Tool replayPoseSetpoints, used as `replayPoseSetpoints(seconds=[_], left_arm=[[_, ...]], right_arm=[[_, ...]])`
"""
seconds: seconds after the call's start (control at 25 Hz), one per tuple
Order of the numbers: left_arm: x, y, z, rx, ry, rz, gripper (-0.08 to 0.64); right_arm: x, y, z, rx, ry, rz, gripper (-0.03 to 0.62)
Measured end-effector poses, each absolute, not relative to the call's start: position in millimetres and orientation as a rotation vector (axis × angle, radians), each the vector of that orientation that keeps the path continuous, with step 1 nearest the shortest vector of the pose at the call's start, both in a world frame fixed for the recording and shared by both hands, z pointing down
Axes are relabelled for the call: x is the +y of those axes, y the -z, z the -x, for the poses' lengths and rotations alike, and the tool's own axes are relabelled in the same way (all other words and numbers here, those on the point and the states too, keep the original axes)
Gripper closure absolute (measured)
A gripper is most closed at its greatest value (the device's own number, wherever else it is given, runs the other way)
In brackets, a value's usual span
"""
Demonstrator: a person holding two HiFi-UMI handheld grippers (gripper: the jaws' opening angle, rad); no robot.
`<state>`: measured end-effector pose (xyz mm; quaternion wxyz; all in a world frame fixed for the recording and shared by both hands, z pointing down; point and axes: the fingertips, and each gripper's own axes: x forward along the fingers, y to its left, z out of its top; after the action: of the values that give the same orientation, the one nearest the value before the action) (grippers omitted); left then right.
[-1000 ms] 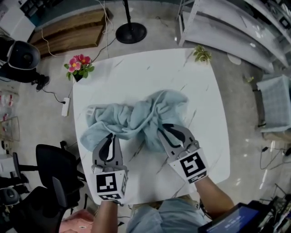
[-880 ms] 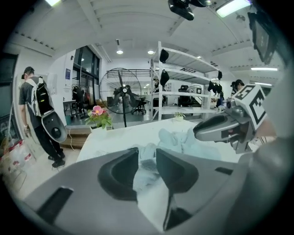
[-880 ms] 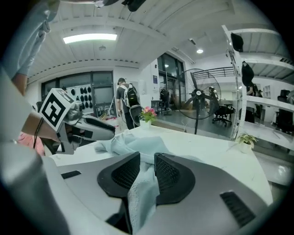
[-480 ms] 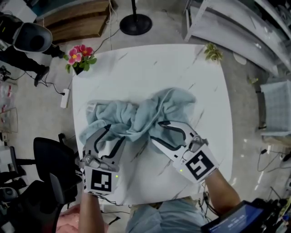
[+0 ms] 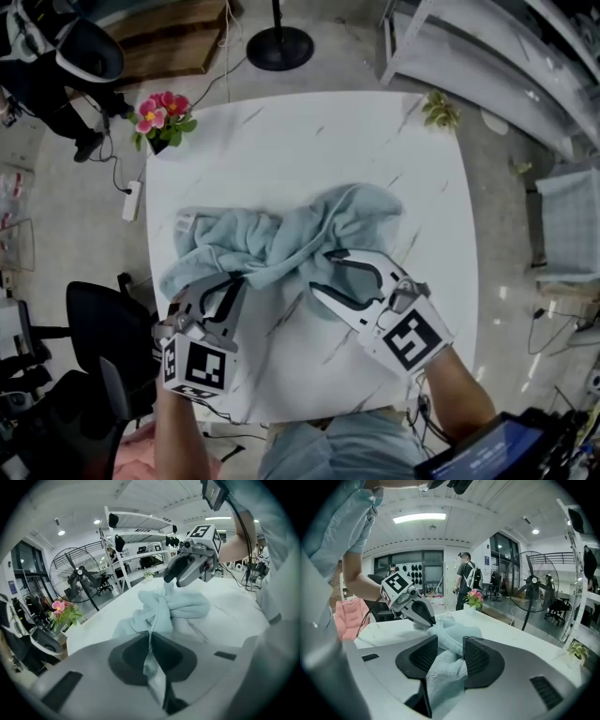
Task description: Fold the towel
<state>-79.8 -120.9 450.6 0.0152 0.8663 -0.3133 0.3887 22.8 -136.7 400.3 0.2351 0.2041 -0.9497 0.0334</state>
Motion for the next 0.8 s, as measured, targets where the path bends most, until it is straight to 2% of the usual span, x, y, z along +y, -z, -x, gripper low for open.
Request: replayPoseSetpoints(seconds=[0.4, 0.8], left_arm=[[-102.7, -418.7, 66.6, -0.911, -1.113, -2.734, 0.541], [-68.7, -372.2, 53.9, -0.812, -1.006, -2.834, 0.541]], right_arm=[[-142.2, -403.5, -9.3, -2.501, 0.216, -0.418, 0.37], [-144.3, -416.2, 8.6, -2.363, 0.485, -0.372, 0.368]])
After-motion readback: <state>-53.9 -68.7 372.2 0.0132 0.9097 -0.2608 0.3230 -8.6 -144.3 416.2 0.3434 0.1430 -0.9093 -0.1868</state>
